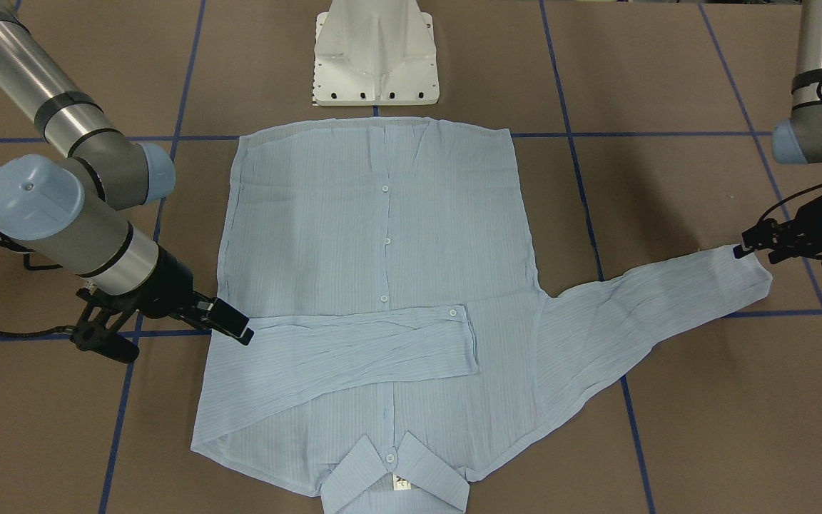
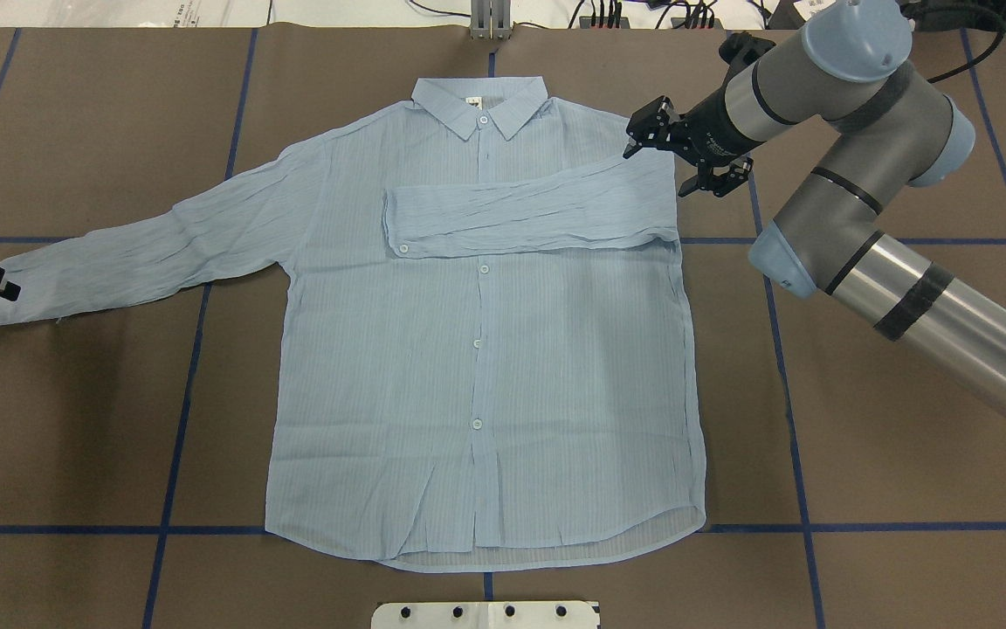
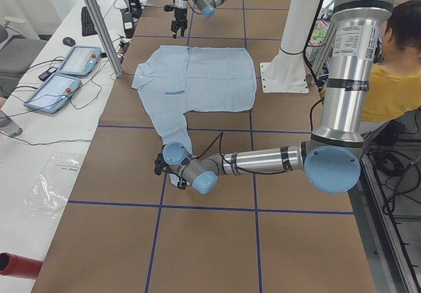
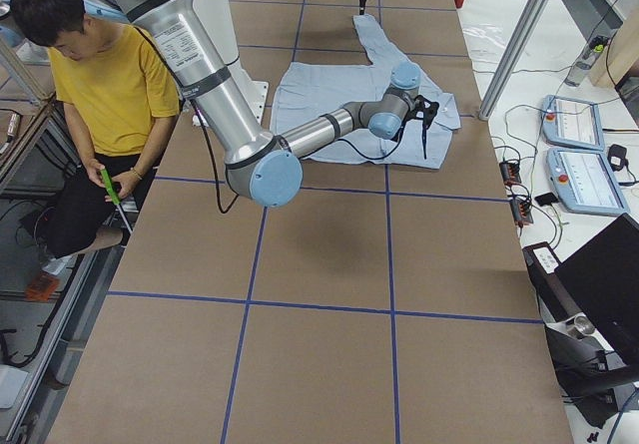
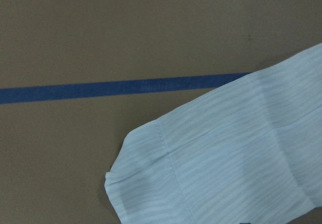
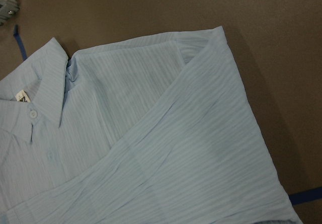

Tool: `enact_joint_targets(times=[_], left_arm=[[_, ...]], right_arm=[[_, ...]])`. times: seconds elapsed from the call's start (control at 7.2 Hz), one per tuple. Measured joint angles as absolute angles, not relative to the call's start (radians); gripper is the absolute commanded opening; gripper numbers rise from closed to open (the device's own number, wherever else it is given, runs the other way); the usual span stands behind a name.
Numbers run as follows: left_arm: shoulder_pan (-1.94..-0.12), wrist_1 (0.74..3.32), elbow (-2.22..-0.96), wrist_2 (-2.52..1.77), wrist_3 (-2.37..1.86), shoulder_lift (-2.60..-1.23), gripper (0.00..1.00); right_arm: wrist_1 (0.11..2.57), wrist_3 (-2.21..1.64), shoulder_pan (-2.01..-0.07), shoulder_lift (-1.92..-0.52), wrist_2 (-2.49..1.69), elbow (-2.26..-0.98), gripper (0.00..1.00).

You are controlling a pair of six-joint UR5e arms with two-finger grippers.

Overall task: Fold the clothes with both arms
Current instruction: 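Release the sleeve and hover the right gripper while the left gripper reaches the other cuff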

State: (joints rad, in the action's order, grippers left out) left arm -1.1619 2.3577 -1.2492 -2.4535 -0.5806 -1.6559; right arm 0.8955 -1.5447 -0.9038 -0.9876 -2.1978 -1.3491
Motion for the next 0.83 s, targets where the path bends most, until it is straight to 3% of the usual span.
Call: enact_joint_targets(times=[0.83], left_arm=[[-1.140,2.359,-1.249,-2.452,-0.640,-1.646,0.70]], right_arm=[[0.885,-1.543,-0.904,-0.994,-2.197,-1.346,0.99]])
